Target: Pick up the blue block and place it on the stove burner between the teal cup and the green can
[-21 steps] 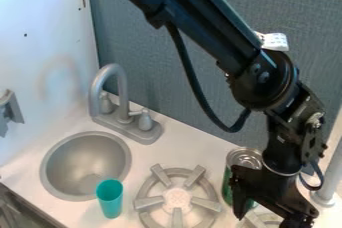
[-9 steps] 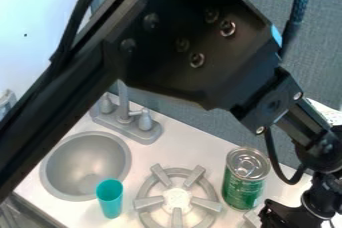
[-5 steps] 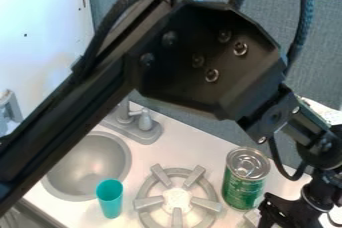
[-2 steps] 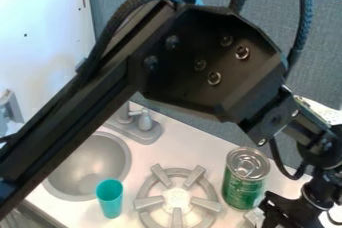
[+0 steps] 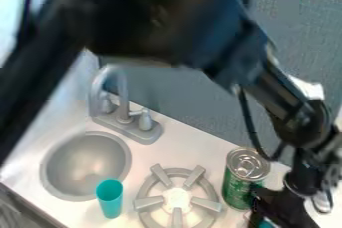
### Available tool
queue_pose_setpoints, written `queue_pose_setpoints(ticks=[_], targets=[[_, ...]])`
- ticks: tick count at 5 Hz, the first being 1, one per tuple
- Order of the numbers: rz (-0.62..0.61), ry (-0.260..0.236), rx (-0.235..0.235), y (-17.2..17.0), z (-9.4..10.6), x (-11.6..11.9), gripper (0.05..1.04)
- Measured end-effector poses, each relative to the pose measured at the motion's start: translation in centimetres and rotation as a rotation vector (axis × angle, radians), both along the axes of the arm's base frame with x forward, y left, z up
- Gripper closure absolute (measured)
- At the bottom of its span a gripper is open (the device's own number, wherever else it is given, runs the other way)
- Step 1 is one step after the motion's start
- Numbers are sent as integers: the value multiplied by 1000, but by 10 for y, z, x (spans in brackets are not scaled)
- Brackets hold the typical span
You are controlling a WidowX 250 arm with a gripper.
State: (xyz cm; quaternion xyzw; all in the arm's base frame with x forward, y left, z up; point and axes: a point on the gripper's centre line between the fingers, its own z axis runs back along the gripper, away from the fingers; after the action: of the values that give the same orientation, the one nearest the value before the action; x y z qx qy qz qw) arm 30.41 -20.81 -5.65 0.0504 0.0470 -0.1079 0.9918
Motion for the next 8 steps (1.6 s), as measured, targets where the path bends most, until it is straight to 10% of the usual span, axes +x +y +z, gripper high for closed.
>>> queue_pose_setpoints(ticks=[2, 5, 8], targets=[[53, -54, 7, 31, 41, -12, 423], [303, 91, 148, 118, 49, -9, 423], [345, 178, 134, 153, 19, 22, 423]])
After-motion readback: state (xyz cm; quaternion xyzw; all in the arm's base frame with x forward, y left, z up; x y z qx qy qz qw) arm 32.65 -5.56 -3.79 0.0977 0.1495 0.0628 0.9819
